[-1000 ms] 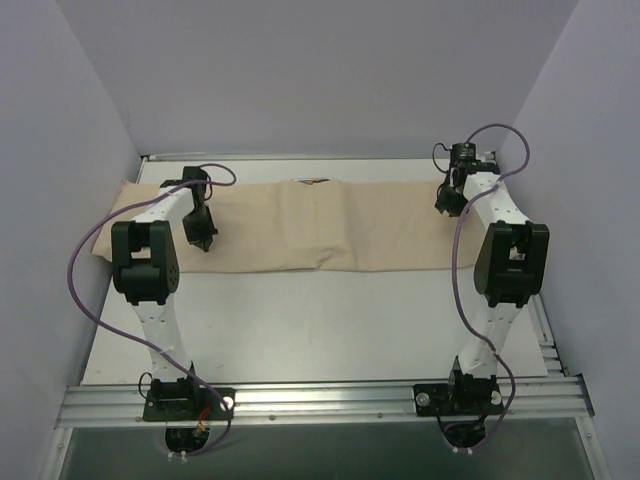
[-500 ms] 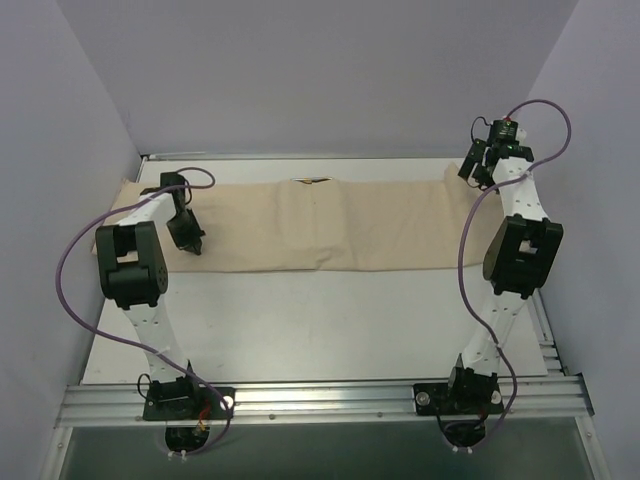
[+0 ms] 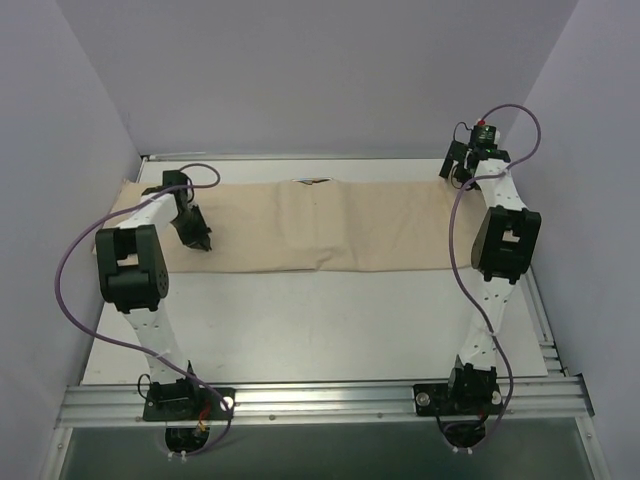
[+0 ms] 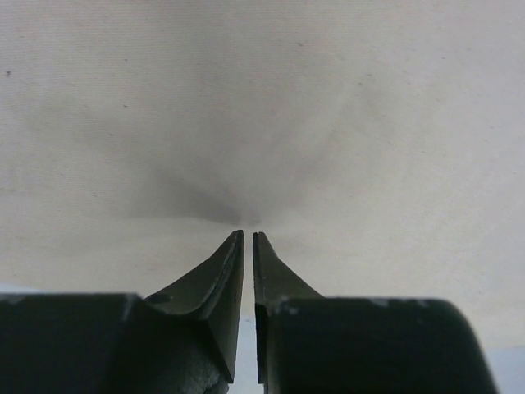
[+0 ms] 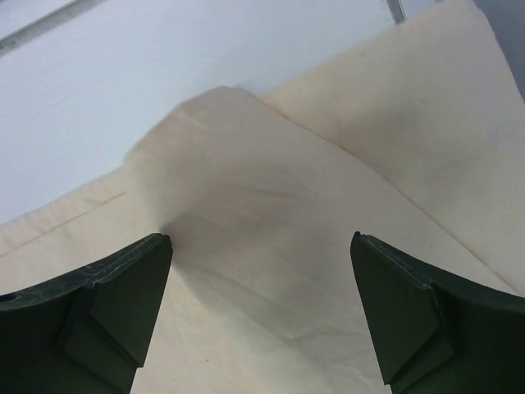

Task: Open and lay out the surgical kit
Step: Open the surgical kit at the center of the board.

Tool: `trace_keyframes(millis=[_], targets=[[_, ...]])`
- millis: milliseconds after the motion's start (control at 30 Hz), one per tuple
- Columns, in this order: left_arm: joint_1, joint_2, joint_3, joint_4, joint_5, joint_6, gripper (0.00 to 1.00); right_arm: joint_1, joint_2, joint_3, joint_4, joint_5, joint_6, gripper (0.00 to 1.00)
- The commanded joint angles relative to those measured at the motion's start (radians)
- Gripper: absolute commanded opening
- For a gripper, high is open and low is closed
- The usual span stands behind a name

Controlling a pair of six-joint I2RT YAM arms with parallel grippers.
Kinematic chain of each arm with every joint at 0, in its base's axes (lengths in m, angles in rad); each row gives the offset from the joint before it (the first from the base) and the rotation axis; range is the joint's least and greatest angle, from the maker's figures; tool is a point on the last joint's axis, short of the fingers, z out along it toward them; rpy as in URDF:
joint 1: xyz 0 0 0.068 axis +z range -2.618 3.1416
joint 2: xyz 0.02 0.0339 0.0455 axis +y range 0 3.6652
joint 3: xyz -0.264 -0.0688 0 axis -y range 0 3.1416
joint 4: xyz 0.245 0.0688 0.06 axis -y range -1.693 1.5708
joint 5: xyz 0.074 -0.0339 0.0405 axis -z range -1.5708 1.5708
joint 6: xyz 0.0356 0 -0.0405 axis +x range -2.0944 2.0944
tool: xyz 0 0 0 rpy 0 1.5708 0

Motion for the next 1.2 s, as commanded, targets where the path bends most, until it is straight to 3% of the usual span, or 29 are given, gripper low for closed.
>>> trace_keyframes(millis=[0,367,667,833,867,933,967,1067,1167], targets=[[-0.014,-0.069,-0.004,0.035,0.055,0.0,0.18,0.045,-0.037,0.039,0.05,0.06,-0.037,0.96],[-0.02,-0.105,-0.025,0.03,0.078,-0.014,0.19,0.076,0.054,0.119,0.036,0.149,-0.071,0.94],[-0.035,-0.123,-0.016,0.009,0.067,-0.009,0.2,0.096,0.135,0.217,0.024,0.178,-0.076,0.78],[-0.035,-0.121,0.001,-0.001,0.068,-0.009,0.2,0.094,0.161,0.257,0.018,0.17,-0.071,0.58],[-0.037,-0.12,0.005,-0.005,0.072,-0.009,0.2,0.094,0.167,0.269,0.012,0.166,-0.071,0.41],[-0.035,-0.124,0.011,-0.01,0.079,-0.009,0.2,0.094,0.167,0.277,0.006,0.161,-0.067,0.29],[-0.035,-0.126,0.013,-0.01,0.082,-0.011,0.2,0.093,0.166,0.28,0.003,0.152,-0.062,0.15],[-0.035,-0.14,0.027,-0.013,0.093,-0.014,0.21,0.088,0.157,0.301,-0.025,0.133,-0.05,0.0],[-0.037,-0.147,0.048,-0.024,0.111,-0.017,0.24,0.085,0.113,0.338,-0.065,0.097,-0.015,0.0]])
